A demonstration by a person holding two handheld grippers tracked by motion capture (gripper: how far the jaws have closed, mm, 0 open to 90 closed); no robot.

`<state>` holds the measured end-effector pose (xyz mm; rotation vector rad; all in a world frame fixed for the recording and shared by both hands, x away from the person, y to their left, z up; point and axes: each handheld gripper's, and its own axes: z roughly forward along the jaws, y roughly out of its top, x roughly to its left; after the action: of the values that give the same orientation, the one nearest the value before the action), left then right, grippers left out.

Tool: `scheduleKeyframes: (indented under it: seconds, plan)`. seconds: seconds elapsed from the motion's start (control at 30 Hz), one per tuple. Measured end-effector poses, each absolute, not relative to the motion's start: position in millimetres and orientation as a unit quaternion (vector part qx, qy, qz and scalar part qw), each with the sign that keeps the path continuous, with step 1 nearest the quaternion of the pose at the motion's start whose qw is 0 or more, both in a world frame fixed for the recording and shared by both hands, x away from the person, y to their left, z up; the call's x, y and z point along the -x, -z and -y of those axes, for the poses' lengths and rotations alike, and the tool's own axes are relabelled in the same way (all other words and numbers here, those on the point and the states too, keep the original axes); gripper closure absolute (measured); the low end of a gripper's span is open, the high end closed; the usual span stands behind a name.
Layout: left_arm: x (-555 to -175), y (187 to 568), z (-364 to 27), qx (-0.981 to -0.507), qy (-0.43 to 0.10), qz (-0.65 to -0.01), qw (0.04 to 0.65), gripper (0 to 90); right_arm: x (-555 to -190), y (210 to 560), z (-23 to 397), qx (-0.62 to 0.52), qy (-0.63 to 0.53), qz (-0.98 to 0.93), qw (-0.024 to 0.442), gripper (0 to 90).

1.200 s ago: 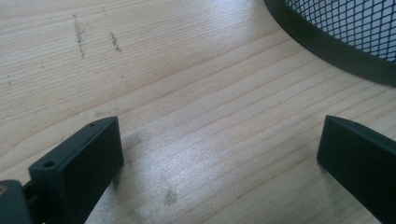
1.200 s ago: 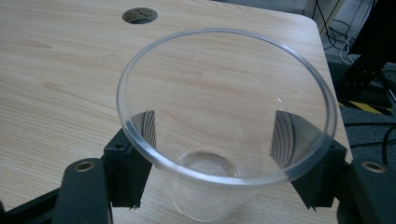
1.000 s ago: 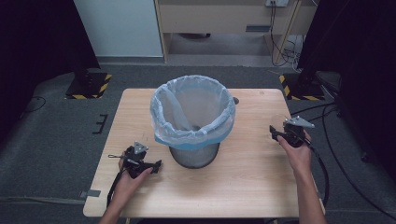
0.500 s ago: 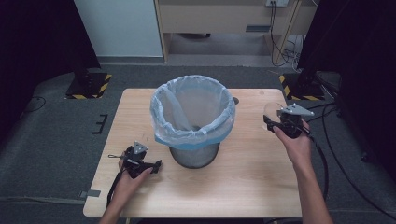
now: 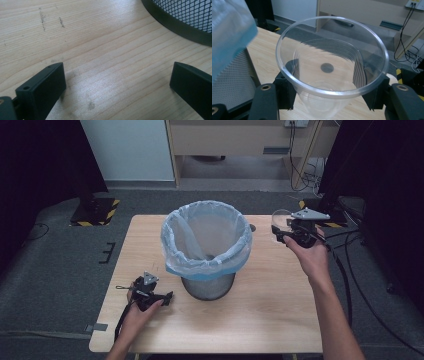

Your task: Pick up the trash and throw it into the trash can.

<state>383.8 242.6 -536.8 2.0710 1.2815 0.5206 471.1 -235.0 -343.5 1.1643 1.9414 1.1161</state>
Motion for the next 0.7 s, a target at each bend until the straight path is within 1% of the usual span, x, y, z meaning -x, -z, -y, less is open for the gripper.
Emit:
scheduleKeyframes:
  seconds: [0.13,0.17,0.5,0.7]
  plan:
    - [-384,537,-243,-0.788,-0.198,-0.488,0.32,0.0,-472,330,228,-0.432,-0.422,-0.736,0.305,38.0]
    - [-384,537,-243,-0.788,-0.198,-0.488,0.32,0.0,-472,322,223,-0.427,-0.425,-0.738,0.306,37.9]
    - [-384,537,-243,-0.788,-0.198,-0.487,0.32,0.0,-479,295,210,-0.411,-0.435,-0.742,0.302,37.9]
    - [-384,537,-243,-0.788,-0.198,-0.488,0.32,0.0,-469,277,195,-0.385,-0.459,-0.743,0.299,38.0]
